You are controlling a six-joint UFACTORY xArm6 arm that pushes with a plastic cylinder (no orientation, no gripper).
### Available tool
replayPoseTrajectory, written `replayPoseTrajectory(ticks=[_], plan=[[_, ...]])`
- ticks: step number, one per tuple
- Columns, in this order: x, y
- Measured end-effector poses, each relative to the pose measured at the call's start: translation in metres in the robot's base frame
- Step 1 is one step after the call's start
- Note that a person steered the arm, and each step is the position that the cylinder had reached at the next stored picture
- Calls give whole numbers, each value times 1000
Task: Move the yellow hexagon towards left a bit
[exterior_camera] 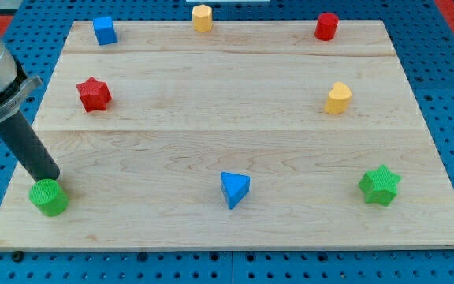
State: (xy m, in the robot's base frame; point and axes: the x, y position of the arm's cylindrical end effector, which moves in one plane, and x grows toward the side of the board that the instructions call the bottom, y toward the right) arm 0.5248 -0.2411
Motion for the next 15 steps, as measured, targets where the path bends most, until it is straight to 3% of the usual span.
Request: replayPoseTrajectory(ticks=[4, 7, 8, 9, 10, 11, 12, 15], plan=[[-25, 12], [-69, 48], [-71, 83], [-86, 179], [-156, 246], [-256, 291], [-332, 291], [-331, 248]])
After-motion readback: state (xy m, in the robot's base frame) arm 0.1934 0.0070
